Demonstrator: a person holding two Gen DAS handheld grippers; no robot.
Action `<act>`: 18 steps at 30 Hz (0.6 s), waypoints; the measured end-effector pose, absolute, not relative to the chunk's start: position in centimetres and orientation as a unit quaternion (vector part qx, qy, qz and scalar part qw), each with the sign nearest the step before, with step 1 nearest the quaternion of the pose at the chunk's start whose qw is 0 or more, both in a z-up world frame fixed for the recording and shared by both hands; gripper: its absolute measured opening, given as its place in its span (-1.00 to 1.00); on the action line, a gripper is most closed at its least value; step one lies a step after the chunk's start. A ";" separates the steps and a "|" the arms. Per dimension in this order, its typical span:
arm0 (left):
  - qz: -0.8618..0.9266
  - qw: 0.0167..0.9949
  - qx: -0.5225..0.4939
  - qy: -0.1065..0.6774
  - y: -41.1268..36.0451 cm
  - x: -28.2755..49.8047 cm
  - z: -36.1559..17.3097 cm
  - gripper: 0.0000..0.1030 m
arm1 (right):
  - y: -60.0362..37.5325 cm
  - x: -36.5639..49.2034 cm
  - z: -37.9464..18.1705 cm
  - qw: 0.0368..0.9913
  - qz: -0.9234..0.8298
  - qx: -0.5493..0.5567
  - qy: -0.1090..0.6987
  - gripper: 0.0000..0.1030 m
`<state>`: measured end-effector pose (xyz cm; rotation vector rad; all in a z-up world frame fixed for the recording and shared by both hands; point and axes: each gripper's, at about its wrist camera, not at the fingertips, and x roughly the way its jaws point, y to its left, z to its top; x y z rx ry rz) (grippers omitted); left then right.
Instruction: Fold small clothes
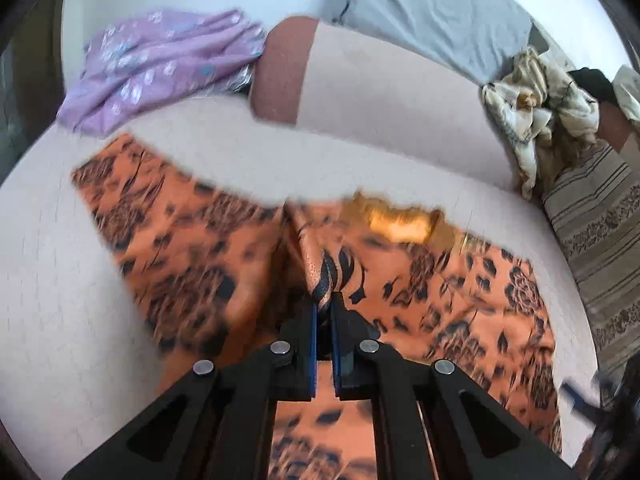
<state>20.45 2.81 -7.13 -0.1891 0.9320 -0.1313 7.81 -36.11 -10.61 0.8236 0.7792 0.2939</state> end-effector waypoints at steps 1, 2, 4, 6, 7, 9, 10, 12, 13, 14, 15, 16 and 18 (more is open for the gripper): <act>-0.052 0.877 -0.078 0.472 2.8 20.7 -8.8 -0.89 | -36.3 8.0 -9.9 0.838 0.138 0.387 0.359 0.89; -0.043 0.861 -0.061 0.503 2.7 21.4 -11.3 -0.88 | -36.5 8.2 -9.4 0.841 0.136 0.386 0.353 0.89; -0.042 0.857 -0.064 0.510 3.1 21.5 -13.5 -0.82 | -36.6 9.7 -8.2 0.844 0.136 0.388 0.345 0.89; -0.042 0.863 -0.056 0.500 3.0 21.3 -13.1 -0.81 | -36.7 11.4 -7.0 0.846 0.145 0.391 0.333 0.89; -0.041 0.863 -0.057 0.501 2.9 21.2 -13.0 -0.81 | -36.9 12.8 -6.3 0.849 0.139 0.393 0.326 0.89; -0.045 0.859 -0.066 0.506 3.2 21.2 -13.1 -0.80 | -37.8 15.0 -6.2 0.841 0.137 0.421 0.311 0.92; -0.046 0.858 -0.072 0.507 3.8 20.6 -13.1 -0.80 | -38.4 16.4 -7.1 0.826 0.147 0.447 0.312 0.94; -0.047 0.855 -0.085 0.510 4.8 20.4 -12.7 -0.80 | -38.9 19.6 -11.6 0.780 0.116 0.475 0.390 0.95; -0.047 0.854 -0.084 0.512 5.0 20.1 -12.5 -0.80 | -38.6 20.6 -15.0 0.736 0.088 0.484 0.466 0.93; -0.048 0.852 -0.079 0.515 5.1 20.0 -12.3 -0.80 | -38.2 21.0 -16.5 0.719 0.095 0.478 0.496 0.83; -0.051 0.853 -0.077 0.513 5.2 19.9 -12.2 -0.79 | -38.2 20.5 -14.9 0.751 0.101 0.450 0.473 0.84; -0.052 0.853 -0.071 0.514 5.4 20.0 -12.2 -0.79 | -38.3 19.8 -13.1 0.774 0.099 0.433 0.452 0.86; -0.057 0.851 -0.076 0.517 5.4 19.6 -12.0 -0.79 | -38.3 18.3 -10.2 0.799 0.120 0.431 0.402 0.87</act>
